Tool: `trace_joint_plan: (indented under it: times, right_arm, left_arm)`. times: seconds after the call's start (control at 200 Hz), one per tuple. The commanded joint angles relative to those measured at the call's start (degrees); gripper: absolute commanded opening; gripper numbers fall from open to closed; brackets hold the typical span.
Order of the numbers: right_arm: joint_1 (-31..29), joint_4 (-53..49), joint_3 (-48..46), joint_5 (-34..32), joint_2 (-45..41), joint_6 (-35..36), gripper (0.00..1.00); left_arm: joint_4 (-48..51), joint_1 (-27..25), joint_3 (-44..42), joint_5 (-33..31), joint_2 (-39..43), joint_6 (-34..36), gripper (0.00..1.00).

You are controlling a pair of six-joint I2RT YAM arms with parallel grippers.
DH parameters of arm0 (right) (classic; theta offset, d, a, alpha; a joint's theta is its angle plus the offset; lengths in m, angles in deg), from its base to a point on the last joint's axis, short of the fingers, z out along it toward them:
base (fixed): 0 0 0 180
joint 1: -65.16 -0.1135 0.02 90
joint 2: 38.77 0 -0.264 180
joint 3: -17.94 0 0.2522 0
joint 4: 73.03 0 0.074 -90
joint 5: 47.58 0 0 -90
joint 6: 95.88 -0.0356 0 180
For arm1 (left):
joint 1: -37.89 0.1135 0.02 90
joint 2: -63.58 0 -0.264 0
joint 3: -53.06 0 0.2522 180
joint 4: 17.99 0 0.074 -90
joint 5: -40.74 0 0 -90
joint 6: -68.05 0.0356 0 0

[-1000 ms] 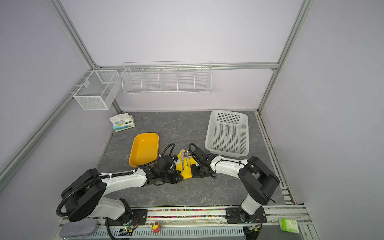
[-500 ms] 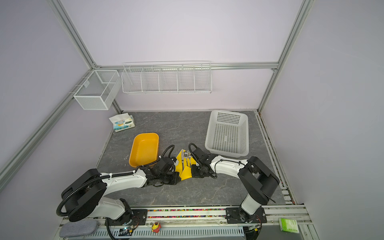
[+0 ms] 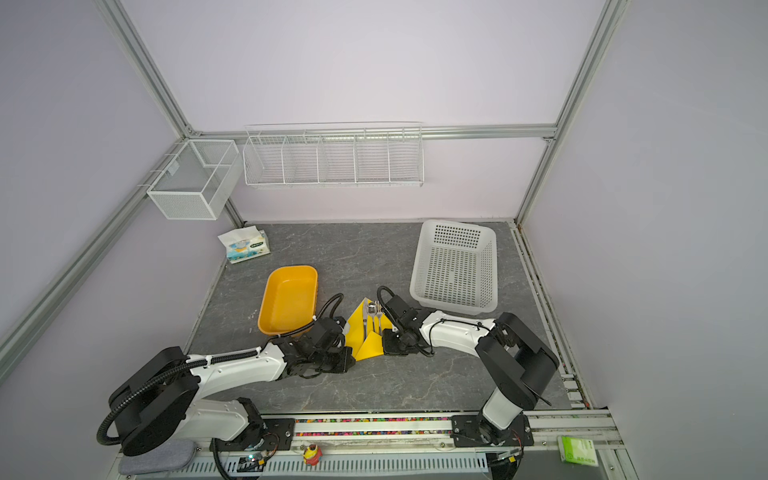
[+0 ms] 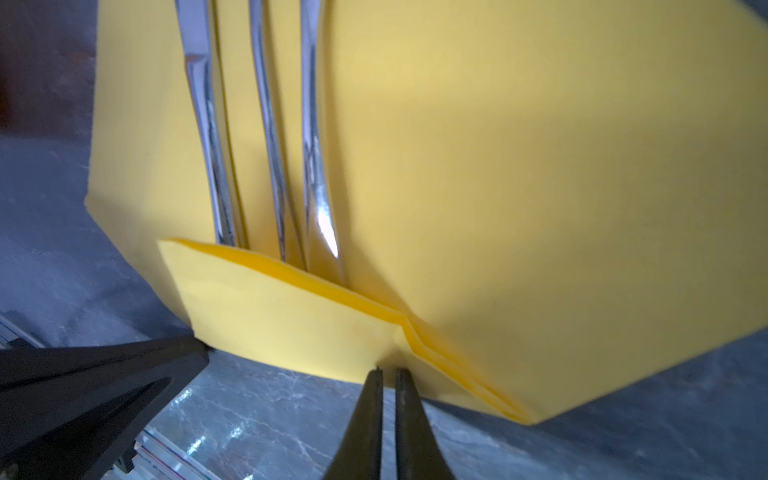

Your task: Place the utensils on the paper napkin and roll it up

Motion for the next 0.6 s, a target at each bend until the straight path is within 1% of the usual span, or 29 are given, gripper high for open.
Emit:
trace_joint_plan:
  times: [0.0,0.145,0.215,0.35,0.425,0.595]
  right_arm:
    - [-0.09,-1.98,0.82,-1.15,0.79,-0.08,0.12]
    - [-0.13,-2.13,0.82,-1.33,0.62,0.03,0.12]
    - [-0.11,-2.04,0.85,-1.32,0.54,-0.04,0.12]
    - [-0.13,-2.03,0.94,-1.29,0.62,-0.14,0.12]
    - [-0.11,-2.03,1.06,-1.33,0.62,-0.13,0.12]
    - [-0.13,-2.15,1.19,-1.33,0.45,-0.17,0.12]
  left_arm:
    - [4.18,-0.01,-0.88,-1.88,0.80,-1.12,0.01]
    - [-0.89,0.01,-0.92,3.38,4.10,0.17,0.03]
    - [-2.50,-0.01,-0.67,4.49,5.48,0.45,0.04]
    - [-5.34,0.00,0.62,6.52,4.53,1.19,0.05]
    - [-4.85,0.03,1.99,6.15,2.53,1.56,0.05]
    - [-3.58,0.12,3.05,0.89,-2.80,0.25,0.06]
